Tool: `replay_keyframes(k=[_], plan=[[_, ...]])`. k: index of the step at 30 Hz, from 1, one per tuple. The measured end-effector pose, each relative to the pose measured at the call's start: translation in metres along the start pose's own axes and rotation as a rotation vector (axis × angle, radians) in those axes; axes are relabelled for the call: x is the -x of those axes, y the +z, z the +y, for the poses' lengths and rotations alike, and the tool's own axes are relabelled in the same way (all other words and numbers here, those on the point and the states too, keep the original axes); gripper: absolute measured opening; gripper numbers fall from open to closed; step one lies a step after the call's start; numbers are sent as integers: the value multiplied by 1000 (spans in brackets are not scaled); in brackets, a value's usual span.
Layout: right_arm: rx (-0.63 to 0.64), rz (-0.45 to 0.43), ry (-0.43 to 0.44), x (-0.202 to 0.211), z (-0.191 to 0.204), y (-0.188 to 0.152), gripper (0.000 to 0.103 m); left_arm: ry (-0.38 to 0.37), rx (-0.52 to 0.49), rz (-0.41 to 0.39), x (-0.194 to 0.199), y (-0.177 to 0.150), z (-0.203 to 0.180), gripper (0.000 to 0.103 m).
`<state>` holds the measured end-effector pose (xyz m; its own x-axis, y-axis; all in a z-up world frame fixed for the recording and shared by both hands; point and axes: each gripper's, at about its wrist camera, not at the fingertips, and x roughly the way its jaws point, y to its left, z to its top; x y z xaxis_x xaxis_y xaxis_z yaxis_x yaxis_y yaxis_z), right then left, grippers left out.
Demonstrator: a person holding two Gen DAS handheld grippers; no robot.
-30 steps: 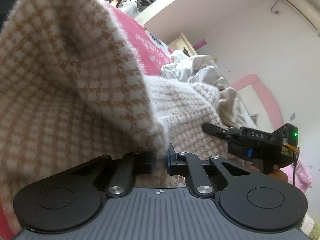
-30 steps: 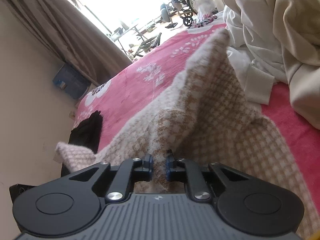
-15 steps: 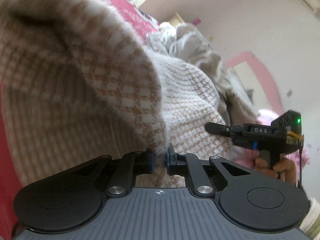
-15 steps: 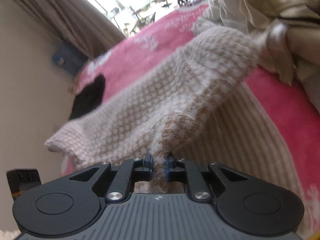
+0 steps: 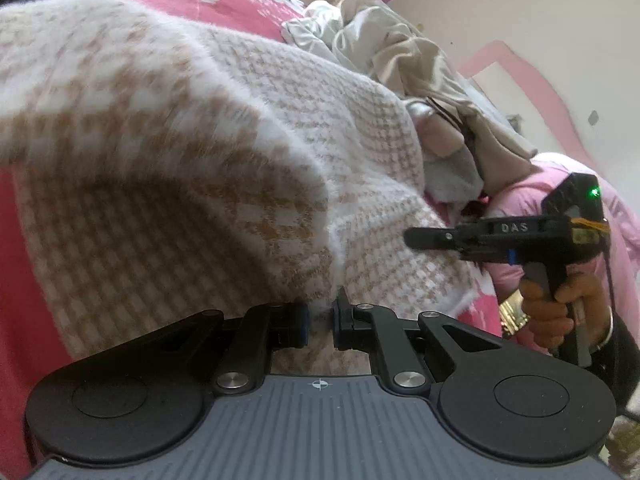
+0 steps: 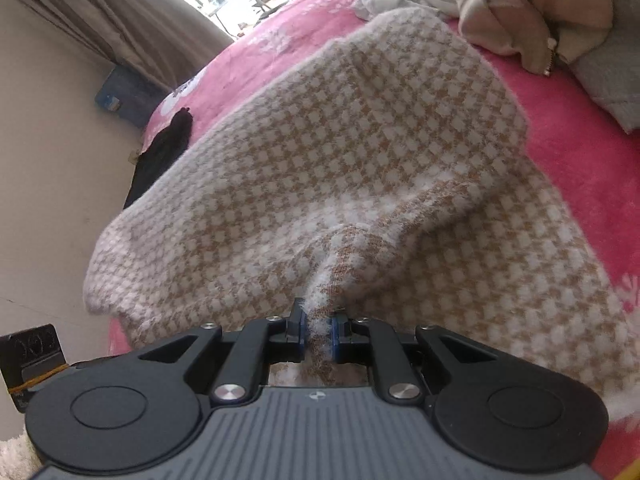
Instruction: Fold clothes
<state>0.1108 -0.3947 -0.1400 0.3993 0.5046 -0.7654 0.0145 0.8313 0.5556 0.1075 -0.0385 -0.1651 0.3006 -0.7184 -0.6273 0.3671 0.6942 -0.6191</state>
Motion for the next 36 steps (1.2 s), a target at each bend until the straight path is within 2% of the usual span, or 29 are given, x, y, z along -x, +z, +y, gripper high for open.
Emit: replay_keyframes(k=[1, 7, 13, 15, 19, 23, 26, 29, 32, 34, 36], plan=[[2, 4, 2, -1, -1, 2, 13, -3, -1, 1, -14, 8, -9, 9], [-13, 43, -7, -24, -1, 7, 13, 18, 5, 61, -26, -5, 0, 9], [-37, 46, 54, -9, 12, 18, 13, -41, 7, 37, -4, 4, -7, 8], [-29, 81, 46, -15, 9, 19, 13, -59, 21, 58, -2, 1, -5, 8], [2, 115, -22, -50, 6, 19, 13, -11, 6, 107, -25, -11, -3, 8], [134, 83, -95, -60, 28, 15, 14, 13, 10, 110, -37, -13, 1, 8], [193, 49, -142, -67, 38, 8, 24, 50, -57, 96, -37, -16, -5, 11], [184, 21, -152, -72, 43, 3, 27, 89, -126, 108, -31, -18, -18, 14], [225, -15, -177, -72, 46, -9, 29, 118, -203, 115, -9, -22, -32, 14], [250, -38, -196, -72, 48, -16, 31, 100, -223, 86, 12, -22, -39, 13], [268, -60, -212, -72, 51, -21, 33, 87, -238, 3, 36, -14, -49, 14]])
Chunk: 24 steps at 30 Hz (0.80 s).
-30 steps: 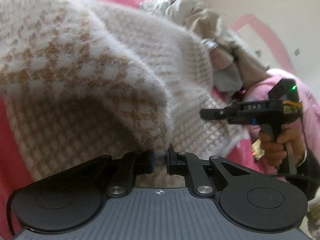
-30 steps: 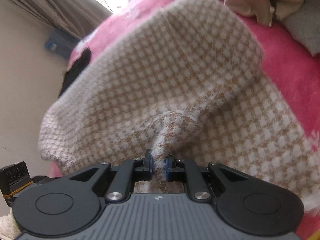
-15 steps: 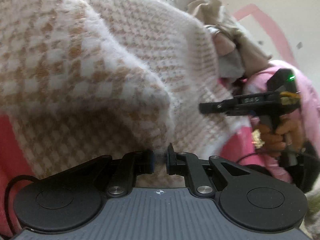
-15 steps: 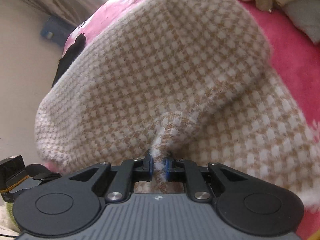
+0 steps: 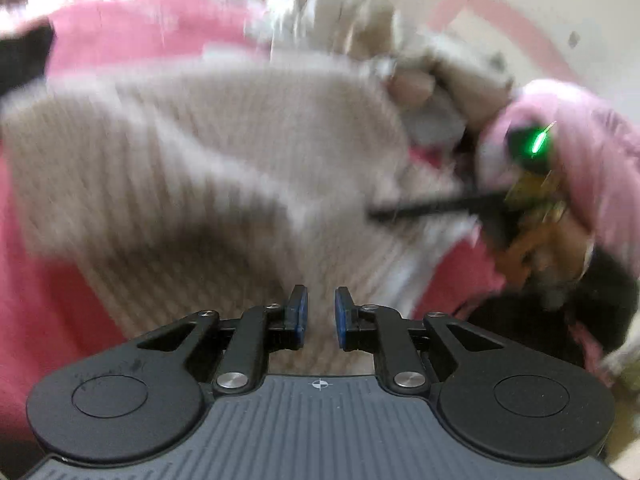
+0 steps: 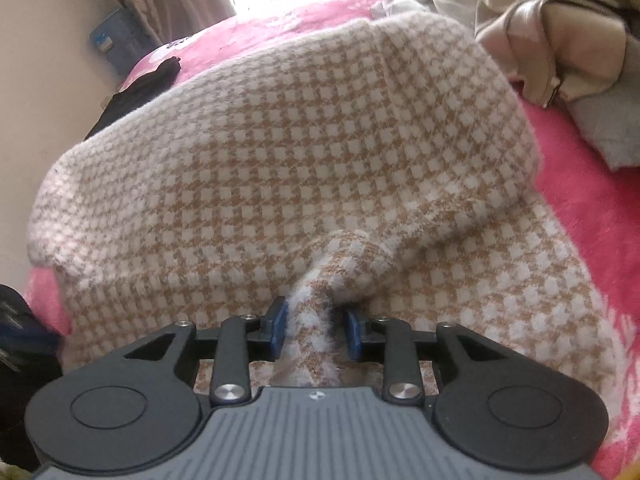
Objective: Fold clothes
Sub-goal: 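Lay the coat down folded and open both grippers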
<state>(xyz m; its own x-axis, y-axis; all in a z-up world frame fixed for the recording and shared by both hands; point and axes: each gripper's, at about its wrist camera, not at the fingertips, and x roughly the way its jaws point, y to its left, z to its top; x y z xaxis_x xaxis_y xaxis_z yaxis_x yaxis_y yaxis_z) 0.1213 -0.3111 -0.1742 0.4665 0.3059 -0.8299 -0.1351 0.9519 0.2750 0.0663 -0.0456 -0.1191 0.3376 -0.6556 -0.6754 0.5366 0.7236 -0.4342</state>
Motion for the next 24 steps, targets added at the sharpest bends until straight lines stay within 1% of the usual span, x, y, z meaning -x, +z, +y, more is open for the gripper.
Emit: replay_keyframes(k=[2, 3, 5, 8, 11, 13, 15, 16, 18, 20, 22, 23, 24], plan=[[5, -21, -13, 0, 2, -3, 33, 4, -6, -96, 16, 16, -2, 14], [5, -29, -18, 0, 3, -4, 34, 24, -9, -143, 20, 24, -2, 14], [3, -45, -32, 0, 5, -4, 35, 71, -9, -193, 20, 36, 3, 14], [3, -68, -66, 13, 2, -17, 38, 220, 41, -152, -2, 42, 30, 16], [54, -82, -122, 31, 10, -21, 39, 277, 175, -40, -21, 30, 66, 16], [110, -96, -157, 47, 23, -18, 39, 294, 238, -14, -23, 18, 82, 16], [181, -115, -193, 68, 35, -13, 39, 287, 301, -15, -21, 11, 93, 16], [214, -128, -209, 78, 40, -9, 39, 279, 320, -18, -19, 11, 94, 16], [234, -173, -207, 87, 48, 3, 39, 282, 323, -15, -20, 12, 96, 16], [233, -193, -192, 82, 52, 12, 39, 293, 308, -11, -23, 11, 93, 16], [236, -175, -188, 61, 51, 14, 39, 306, 284, -10, -24, 11, 90, 17], [234, -148, -192, 45, 49, 13, 39, 312, 274, -9, -24, 10, 88, 17], [220, -99, -205, 24, 42, 7, 38, 318, 264, -8, -25, 10, 87, 17]])
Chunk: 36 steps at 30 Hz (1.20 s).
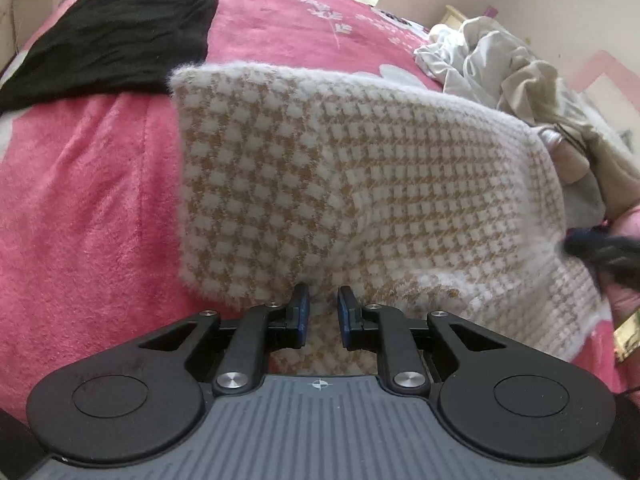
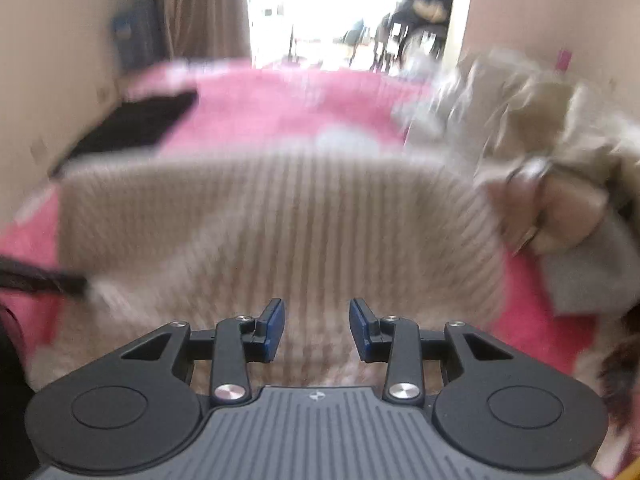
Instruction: Fold clothes
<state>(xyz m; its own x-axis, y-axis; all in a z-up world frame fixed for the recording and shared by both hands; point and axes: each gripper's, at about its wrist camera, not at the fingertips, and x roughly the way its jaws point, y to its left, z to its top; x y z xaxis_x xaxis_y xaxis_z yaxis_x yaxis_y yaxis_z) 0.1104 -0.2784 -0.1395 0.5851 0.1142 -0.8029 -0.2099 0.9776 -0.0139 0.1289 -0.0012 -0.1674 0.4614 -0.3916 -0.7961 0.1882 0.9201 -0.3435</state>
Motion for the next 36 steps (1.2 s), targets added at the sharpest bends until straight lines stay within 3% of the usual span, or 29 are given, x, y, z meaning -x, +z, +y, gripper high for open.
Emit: replay_keyframes(k=[1, 2, 3, 6, 10, 13, 15, 18, 20, 24, 29, 33, 36], plan=[[-29, 18, 2, -18, -3, -12, 38, 1, -4, 1, 1, 0, 0, 17], [-58, -20, 16, -25, -7, -23, 38, 2, -8, 3, 2, 0, 1, 17], [-69, -58, 22, -23, -9, -28, 38, 6, -14, 6, 1, 2, -1, 17], [-97, -62, 8, -5, -11, -26, 38, 22, -61, 13, 13, 0, -4, 17], [-151, -152, 14, 36, -16, -27, 38, -28, -126, -37, 43, -9, -12, 17], [-179, -202, 84, 54, -11, -25, 38, -100, -183, -85, 55, -13, -31, 20], [-165, -193, 118, 53, -1, -26, 38, -139, -258, -95, 50, -13, -55, 21], [-112, -120, 104, 33, 15, -34, 38, -175, -373, -99, 32, -15, -91, 23], [-97, -58, 68, 12, 19, -44, 38, -161, -427, -54, 12, -22, -106, 23], [-96, -77, 48, 13, 21, -47, 38, -65, -511, 13, -26, -39, -120, 24], [-97, -137, 45, 30, 23, -38, 38, -82, -472, 4, -26, -41, -115, 24], [-72, -72, 36, 3, 23, -46, 38, -89, -463, 9, -25, -42, -114, 24], [-85, -97, 57, 2, 18, -54, 38, -99, -470, 20, -19, -41, -113, 25]])
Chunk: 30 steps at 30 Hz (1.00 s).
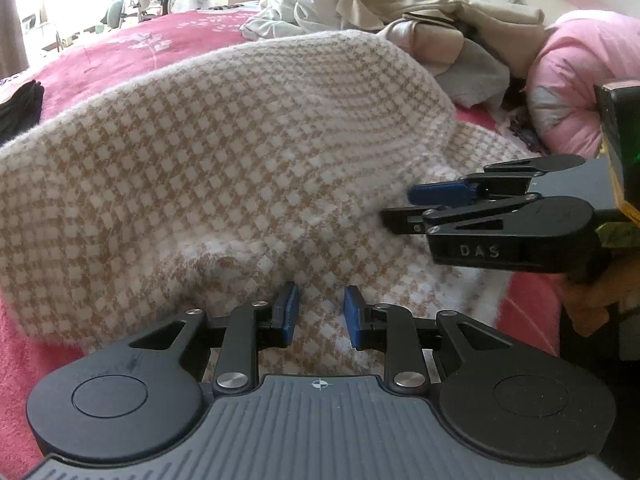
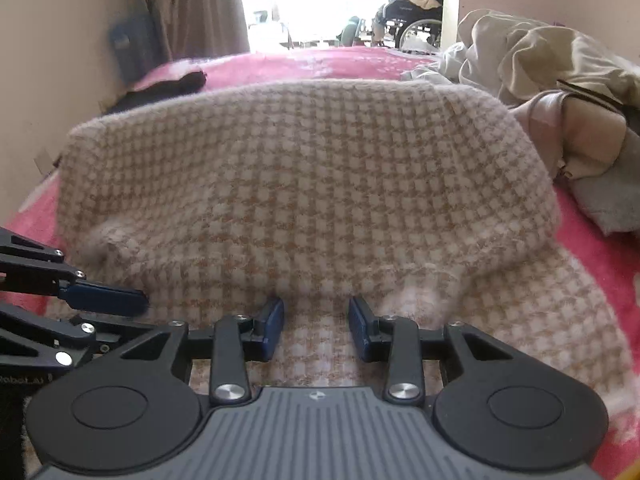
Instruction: Fold clothes
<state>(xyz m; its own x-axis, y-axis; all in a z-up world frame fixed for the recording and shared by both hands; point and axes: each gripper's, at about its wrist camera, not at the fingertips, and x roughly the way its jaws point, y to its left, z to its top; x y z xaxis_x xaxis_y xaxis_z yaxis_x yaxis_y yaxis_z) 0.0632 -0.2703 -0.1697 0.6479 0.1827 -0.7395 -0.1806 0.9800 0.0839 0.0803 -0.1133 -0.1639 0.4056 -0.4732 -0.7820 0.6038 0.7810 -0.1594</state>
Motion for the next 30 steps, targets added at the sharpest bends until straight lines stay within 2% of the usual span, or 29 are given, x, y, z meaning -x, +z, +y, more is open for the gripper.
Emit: replay_keyframes(k=[4, 10, 16, 20, 23, 24, 27, 29, 30], plan=[[11, -2, 0, 2, -1, -2, 38, -55, 37, -9, 18, 7, 11, 25], [3, 3, -5, 3, -1, -3, 38, -33, 128, -145, 51, 42, 55, 25], [10, 17, 5, 19, -7, 12, 38, 114, 230, -257, 57, 77, 121, 26], [-10, -90, 8, 37, -25, 59, 38, 172, 320, -305, 45, 99, 160, 27], [5, -172, -4, 32, -36, 111, 38, 214, 360, -314, 22, 110, 180, 28], [15, -194, -15, 26, -39, 129, 38, 228, 374, -293, 12, 110, 185, 28], [38, -236, -35, -2, -48, 168, 37, 245, 407, -214, -14, 99, 195, 27], [47, -223, -20, -28, -53, 177, 34, 245, 415, -184, -21, 76, 190, 28], [66, -196, -30, -45, -55, 174, 33, 262, 383, -189, -23, 64, 181, 28]])
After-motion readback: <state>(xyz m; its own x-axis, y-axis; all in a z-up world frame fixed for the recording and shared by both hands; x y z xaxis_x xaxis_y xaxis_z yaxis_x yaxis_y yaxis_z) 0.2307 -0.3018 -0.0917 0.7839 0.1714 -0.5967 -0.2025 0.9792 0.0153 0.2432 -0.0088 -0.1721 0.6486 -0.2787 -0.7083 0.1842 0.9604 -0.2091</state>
